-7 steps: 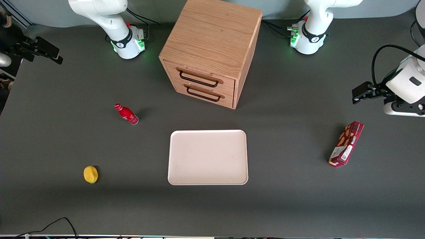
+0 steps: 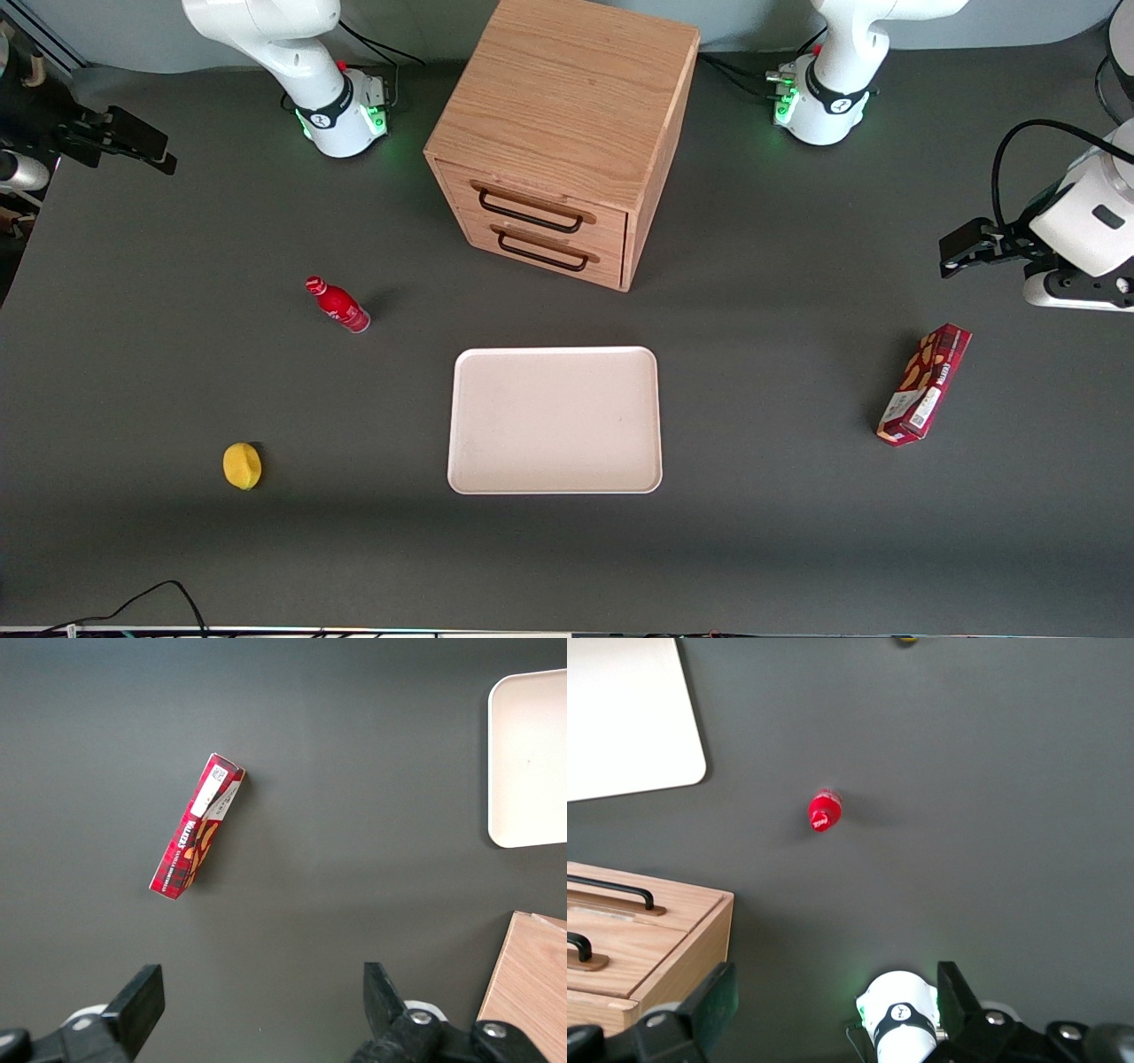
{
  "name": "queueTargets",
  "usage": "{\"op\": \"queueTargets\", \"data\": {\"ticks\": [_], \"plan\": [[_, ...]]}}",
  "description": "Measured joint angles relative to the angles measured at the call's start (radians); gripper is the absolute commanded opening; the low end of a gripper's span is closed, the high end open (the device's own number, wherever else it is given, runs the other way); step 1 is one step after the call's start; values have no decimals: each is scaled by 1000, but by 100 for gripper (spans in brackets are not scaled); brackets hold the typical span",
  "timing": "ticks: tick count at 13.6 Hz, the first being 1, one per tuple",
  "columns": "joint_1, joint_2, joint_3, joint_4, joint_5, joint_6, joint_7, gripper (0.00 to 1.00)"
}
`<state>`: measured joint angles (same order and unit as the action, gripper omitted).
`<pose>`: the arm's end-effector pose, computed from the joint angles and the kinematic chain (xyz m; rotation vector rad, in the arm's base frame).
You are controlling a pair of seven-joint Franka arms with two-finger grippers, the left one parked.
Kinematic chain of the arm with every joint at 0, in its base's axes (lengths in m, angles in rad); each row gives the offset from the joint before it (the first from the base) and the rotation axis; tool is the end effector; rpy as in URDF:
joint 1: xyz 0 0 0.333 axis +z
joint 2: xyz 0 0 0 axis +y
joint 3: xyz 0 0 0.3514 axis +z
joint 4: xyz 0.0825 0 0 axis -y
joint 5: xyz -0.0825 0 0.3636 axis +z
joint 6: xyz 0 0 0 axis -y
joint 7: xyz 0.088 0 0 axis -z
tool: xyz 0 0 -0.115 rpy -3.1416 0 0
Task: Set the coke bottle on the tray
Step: 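Reach the right gripper down to the red Coca-Cola bottle and grasp it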
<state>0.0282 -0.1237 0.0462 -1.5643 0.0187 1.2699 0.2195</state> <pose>0.4540 0.0383 0.6926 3.1098 -0.2211 -0.2670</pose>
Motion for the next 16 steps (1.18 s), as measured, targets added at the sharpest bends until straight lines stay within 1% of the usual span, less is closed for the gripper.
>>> {"op": "queueTargets", "data": {"ticks": [1, 2, 4, 6, 8, 11, 12, 13, 14, 16], "plan": [[1, 4, 7, -43, 1, 33, 0, 100], [2, 8, 19, -114, 3, 102, 3, 100], [3, 16, 54, -308, 3, 320, 34, 100], [5, 24, 81, -518, 3, 578, 55, 100], [5, 30, 84, -679, 3, 784, 58, 100], [4, 49, 82, -816, 3, 997, 58, 100], [4, 60, 82, -837, 3, 1034, 58, 100], [4, 68, 81, -848, 3, 1053, 58, 98], [4, 73, 81, -856, 3, 1066, 58, 84], [4, 76, 81, -872, 3, 1076, 58, 28]]}}
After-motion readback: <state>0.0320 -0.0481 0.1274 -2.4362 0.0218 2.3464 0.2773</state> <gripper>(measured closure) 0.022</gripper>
